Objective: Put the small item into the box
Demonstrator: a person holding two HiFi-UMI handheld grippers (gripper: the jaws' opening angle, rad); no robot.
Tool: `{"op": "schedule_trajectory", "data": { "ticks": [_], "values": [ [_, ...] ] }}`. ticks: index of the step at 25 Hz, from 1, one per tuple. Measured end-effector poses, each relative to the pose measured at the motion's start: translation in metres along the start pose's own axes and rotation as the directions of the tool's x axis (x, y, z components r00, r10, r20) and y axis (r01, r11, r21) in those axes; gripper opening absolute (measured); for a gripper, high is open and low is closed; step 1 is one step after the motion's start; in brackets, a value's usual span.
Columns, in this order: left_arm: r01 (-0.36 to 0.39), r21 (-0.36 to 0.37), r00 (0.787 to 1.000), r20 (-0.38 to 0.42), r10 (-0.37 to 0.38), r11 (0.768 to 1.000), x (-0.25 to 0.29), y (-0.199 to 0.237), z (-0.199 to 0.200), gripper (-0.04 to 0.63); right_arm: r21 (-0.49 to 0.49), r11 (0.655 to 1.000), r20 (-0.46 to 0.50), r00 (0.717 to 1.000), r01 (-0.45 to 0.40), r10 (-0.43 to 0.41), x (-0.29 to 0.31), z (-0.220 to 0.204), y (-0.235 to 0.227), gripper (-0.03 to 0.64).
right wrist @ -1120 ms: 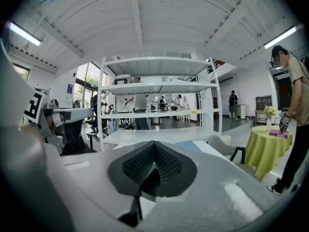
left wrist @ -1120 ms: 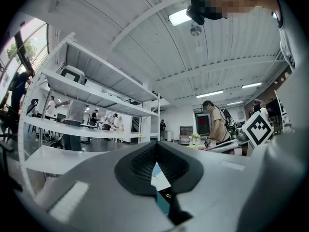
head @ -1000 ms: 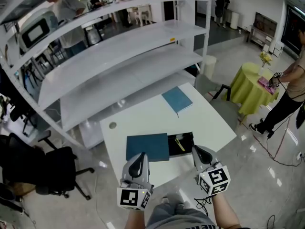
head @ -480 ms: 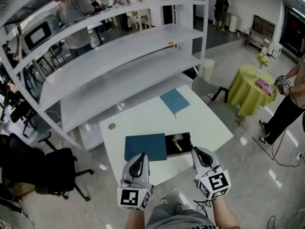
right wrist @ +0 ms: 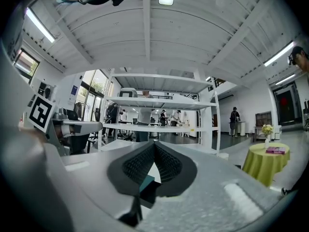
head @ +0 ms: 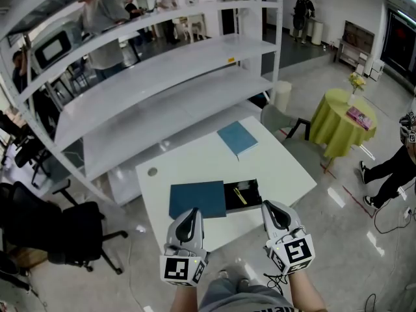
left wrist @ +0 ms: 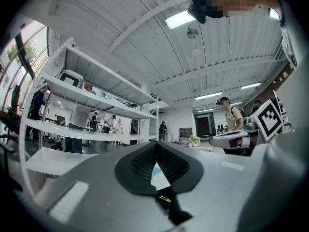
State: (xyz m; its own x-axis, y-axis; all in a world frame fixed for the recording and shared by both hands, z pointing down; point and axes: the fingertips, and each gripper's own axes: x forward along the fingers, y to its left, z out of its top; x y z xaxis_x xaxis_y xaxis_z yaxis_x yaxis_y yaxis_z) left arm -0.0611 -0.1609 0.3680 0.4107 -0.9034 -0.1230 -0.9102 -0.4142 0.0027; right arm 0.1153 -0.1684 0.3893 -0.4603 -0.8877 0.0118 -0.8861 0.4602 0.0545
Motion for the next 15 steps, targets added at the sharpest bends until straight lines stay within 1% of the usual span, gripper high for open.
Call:
{"op": "schedule_trajectory", "data": {
  "ticks": [15],
  "values": [
    [0.003,0.003,1.000,0.003,-0.003,1.000,-0.0036,-0.0019,0.0019,0.017,0.007,1.000,0.020,1.000,0.002,-0.002,-0.0045,0.0042,0.0020,0.002]
  ]
}}
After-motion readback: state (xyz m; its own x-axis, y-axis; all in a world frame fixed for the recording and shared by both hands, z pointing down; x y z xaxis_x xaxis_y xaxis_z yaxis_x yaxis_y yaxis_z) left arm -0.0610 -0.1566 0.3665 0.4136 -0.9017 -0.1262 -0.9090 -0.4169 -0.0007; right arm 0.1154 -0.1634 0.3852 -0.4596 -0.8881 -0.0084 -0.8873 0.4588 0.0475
